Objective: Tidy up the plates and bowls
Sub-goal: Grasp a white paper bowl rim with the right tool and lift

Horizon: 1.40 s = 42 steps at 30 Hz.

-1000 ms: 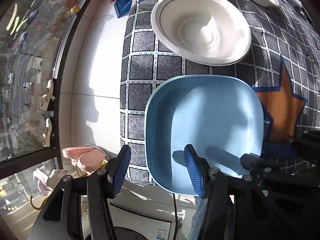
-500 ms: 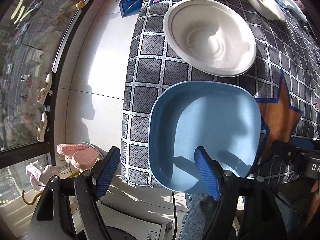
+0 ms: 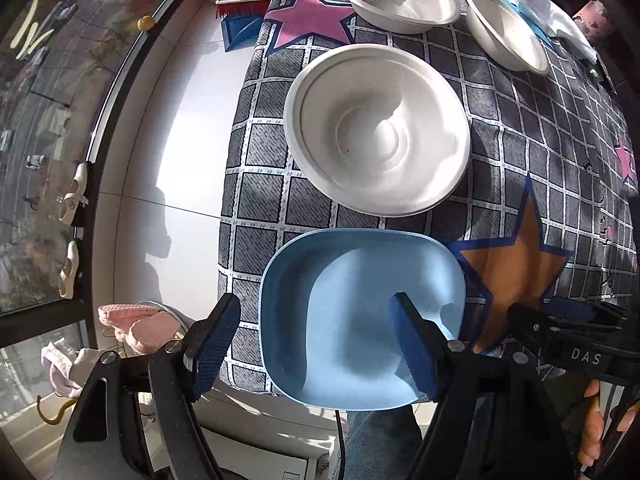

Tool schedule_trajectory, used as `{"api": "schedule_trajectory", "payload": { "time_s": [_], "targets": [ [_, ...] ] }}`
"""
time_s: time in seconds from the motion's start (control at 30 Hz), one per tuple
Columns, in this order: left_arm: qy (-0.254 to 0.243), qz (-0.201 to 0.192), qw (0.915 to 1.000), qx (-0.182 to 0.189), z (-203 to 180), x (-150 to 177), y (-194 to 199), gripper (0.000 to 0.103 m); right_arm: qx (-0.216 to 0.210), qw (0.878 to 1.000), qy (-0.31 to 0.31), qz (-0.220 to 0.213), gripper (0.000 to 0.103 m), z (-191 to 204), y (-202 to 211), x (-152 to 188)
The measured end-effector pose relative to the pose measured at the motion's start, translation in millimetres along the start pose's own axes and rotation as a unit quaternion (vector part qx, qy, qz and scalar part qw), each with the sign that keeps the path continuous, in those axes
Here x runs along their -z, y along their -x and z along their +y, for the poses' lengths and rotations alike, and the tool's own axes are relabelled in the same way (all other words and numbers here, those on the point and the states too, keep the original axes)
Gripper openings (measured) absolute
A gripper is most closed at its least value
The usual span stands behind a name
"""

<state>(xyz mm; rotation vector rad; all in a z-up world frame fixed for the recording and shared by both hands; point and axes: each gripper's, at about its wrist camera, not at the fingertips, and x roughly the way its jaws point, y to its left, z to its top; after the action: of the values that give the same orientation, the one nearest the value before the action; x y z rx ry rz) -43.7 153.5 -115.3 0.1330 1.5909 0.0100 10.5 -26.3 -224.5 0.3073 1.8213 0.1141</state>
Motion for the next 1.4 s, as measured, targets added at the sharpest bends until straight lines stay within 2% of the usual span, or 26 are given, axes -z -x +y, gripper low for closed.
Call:
{"api": "schedule_trajectory", "payload": {
  "time_s": [0.27, 0.57, 0.73, 0.8, 0.83, 0.87, 0.9, 0.93, 0.97, 1.03, 1.2, 1.4],
  "targets": [
    [0.007, -0.021, 0.9997, -0.009, 3, -43, 6, 0.08, 0.003, 0.999, 0.019, -0.026, 0.08, 20, 27, -46],
    [0.019, -0.023, 0.999, -0.033, 11, -94, -16, 0.08, -0.002, 0.997, 0.058, -0.058, 0.08, 68, 41, -102],
    [0.038, -0.016, 0.9984, -0.038, 20, -109, -36, 0.08, 0.001, 0.996, 0.064, -0.054, 0.08, 79, 28, -107],
    [0.041, -0.012, 0.9985, -0.036, 21, -113, -43, 0.077, 0.002, 0.996, 0.066, -0.053, 0.079, 84, 25, -103],
    [0.04, -0.009, 0.9986, -0.033, 21, -114, -46, 0.065, 0.002, 0.996, 0.067, -0.053, 0.074, 86, 25, -103],
    [0.039, -0.001, 0.9989, -0.026, 21, -116, -50, 0.052, 0.001, 0.996, 0.069, -0.052, 0.062, 90, 22, -104],
    [0.041, 0.008, 0.9991, -0.012, 20, -117, -54, 0.046, -0.001, 0.996, 0.071, -0.047, 0.056, 91, 20, -103],
    [0.043, 0.014, 0.999, 0.005, 19, -118, -57, 0.031, -0.012, 0.996, 0.071, -0.045, 0.046, 92, 19, -102],
    [0.044, 0.02, 0.9987, 0.015, 17, -118, -59, 0.024, -0.026, 0.996, 0.072, -0.042, 0.033, 93, 19, -102],
    [0.034, 0.016, 0.9993, -0.005, 11, -119, -58, 0.025, -0.028, 0.995, 0.084, -0.04, 0.023, 98, 17, -105],
    [0.013, 0.016, 0.9997, -0.016, -6, -115, -53, 0.025, -0.007, 0.993, 0.113, -0.038, 0.022, 106, 15, -100],
    [-0.013, 0.023, 0.9995, -0.018, -40, -110, -54, 0.025, -0.015, 0.995, 0.09, -0.03, 0.022, 66, 21, -97]
  ]
}}
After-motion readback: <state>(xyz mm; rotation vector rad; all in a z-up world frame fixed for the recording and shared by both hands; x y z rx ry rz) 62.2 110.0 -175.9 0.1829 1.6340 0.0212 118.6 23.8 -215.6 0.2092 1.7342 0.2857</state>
